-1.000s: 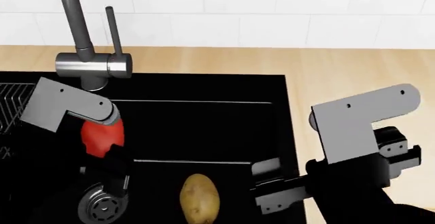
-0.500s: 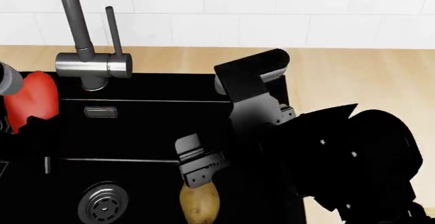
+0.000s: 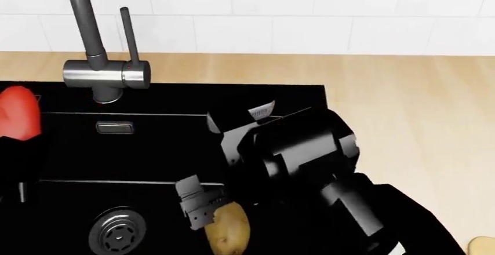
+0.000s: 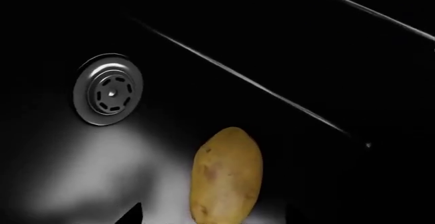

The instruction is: Pick the vegetables from the sink and place them on the cutting board.

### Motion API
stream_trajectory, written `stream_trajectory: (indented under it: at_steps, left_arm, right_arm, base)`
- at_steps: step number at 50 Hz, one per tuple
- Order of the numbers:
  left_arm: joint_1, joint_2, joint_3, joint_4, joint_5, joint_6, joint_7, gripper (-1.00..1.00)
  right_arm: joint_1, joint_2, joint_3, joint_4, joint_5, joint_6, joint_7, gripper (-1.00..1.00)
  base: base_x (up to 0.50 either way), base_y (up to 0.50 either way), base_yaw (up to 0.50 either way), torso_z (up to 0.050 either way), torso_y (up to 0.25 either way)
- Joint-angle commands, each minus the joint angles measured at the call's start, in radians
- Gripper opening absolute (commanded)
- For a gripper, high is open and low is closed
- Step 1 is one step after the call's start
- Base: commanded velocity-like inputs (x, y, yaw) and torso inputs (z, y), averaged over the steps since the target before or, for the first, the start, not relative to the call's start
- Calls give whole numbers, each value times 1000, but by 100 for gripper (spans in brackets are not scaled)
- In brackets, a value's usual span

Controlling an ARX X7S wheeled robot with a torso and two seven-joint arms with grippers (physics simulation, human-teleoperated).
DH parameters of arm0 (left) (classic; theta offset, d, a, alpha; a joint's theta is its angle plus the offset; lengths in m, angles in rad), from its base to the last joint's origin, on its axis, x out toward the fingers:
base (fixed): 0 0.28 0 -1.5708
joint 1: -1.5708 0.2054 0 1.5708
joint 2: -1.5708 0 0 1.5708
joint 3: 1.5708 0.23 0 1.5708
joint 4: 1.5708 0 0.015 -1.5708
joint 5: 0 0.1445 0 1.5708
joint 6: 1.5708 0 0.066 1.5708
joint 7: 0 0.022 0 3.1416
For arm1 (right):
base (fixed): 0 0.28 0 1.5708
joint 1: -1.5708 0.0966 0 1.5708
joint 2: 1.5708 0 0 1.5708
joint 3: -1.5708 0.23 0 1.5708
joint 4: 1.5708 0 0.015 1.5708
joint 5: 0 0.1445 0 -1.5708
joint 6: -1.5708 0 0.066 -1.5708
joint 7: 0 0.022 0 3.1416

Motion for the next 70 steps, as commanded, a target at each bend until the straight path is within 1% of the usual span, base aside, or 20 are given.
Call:
stream_trajectory:
  at_steps: [1,2,5,9,13,16,24,30,31,35,37,41,52,57,66,70]
  left_arm:
    - [64,49,-71,-22,306,-10,308,-100]
    - [74,47,-63,-19,356,0,357,-100]
    - [88,35,-45,-22,443,33,448,-100]
    - [124,11,0,-39,597,123,594,-100]
    - [151,-2,49,-59,697,194,688,-100]
    - [147,-7,65,-66,728,221,724,-100]
    - [162,-13,82,-72,768,267,766,-100]
    - [177,-27,48,-26,716,248,733,-100]
    - [176,-28,43,-23,706,242,726,-100]
    - [175,-30,46,-22,707,245,729,-100]
    - [176,-30,46,-22,706,246,727,-100]
    - [175,-31,48,-22,705,248,732,-100]
    - [173,-36,56,-22,705,251,735,-100]
    - [170,-35,55,-28,692,241,723,-100]
    - [167,-40,64,-26,696,246,732,-100]
    - [168,-42,68,-24,701,251,737,-100]
  right_arm:
    - [78,-60,-381,174,291,-161,-57,100]
    - [75,-60,-403,174,312,-169,-58,100]
    - [71,-60,-450,173,341,-174,-56,100]
    - [70,-60,-466,172,348,-174,-54,100]
    - [71,-60,-470,170,344,-178,-53,100]
    - [75,-60,-468,174,335,-183,-55,100]
    - [96,-60,-470,163,359,-223,-80,100]
    - [103,-60,-475,124,249,-266,-134,100]
    - [104,-60,-484,102,200,-277,-162,100]
    - [111,-60,-475,38,73,-247,-211,100]
    - [124,-60,-459,30,59,-235,-213,100]
    - [135,-60,-445,54,115,-231,-174,100]
    - [128,-60,-455,49,146,-251,-194,100]
    - [124,-60,-459,61,233,-257,-176,100]
    - [122,-60,-460,84,216,-271,-163,100]
    - [118,-60,-460,96,233,-270,-144,100]
  base:
    - [0,0,0,0,0]
    - [0,0,0,0,0]
    - [0,0,0,0,0]
    - [0,0,0,0,0]
    - [0,0,0,0,0]
    - [0,0,0,0,0]
    - [0,0,0,0,0]
    - [0,0,0,0,0]
    - [0,0,0,0,0]
    - [0,0,0,0,0]
    - [0,0,0,0,0]
    - [0,0,0,0,0]
    - [0,0,0,0,0]
    - [0,0,0,0,0]
    - [0,0,0,0,0]
    - [0,0,0,0,-161]
